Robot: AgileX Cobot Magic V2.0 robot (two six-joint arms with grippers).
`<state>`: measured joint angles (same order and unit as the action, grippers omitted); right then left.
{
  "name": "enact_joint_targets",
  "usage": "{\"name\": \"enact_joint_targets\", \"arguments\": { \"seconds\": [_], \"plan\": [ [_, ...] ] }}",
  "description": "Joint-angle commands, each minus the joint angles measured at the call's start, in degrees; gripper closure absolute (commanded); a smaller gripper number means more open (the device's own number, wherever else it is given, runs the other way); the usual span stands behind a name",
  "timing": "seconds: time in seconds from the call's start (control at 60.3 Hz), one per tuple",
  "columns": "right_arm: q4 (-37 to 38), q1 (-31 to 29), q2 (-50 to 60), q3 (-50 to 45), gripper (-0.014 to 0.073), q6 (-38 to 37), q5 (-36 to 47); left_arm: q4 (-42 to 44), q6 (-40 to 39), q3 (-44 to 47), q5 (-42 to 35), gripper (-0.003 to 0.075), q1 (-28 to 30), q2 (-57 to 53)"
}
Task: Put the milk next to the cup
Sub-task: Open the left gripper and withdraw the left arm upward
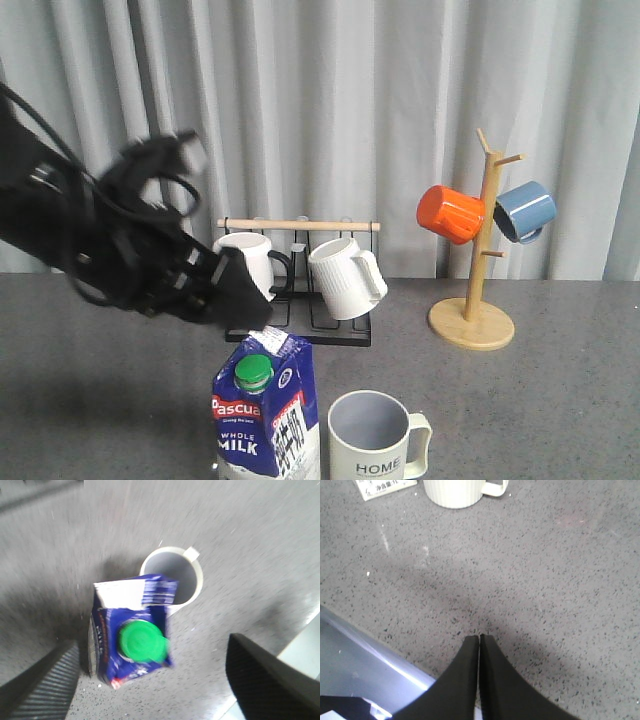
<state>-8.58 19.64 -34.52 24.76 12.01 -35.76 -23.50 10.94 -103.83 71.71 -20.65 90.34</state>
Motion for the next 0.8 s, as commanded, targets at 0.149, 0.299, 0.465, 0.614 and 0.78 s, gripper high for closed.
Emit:
{"name": "enact_joint_targets", "arguments": {
  "seconds": [0.149,0.299,0.465,0.614,0.78],
  "plan": [
    [-0.2,-0.1,-0.1,1.6,0.0599,0.1,9.0,0.6,-0.5,-1.7,-0.2,0.0344,-0.3,-12.1],
    [-0.2,-0.1,-0.1,1.6,0.0599,0.1,9.3,6.2,-0.5,1.4,-0.4,0.0624,-0.3,-18.1],
    [-0.2,-0.1,-0.1,1.6,0.0599,0.1,9.4,9.7,-0.5,9.5,-3.9,0.0729,-0.3,-25.1],
    [-0.2,-0.1,-0.1,1.6,0.0599,0.1,9.3,9.6,-2.7,20.0,-12.8,0.0728,-0.3,-32.2],
    [-0.2,-0.1,-0.1,1.6,0.0599,0.1,9.3,9.2,-8.9,34.0,-22.4,0.0728,-0.3,-40.8]
  ]
}}
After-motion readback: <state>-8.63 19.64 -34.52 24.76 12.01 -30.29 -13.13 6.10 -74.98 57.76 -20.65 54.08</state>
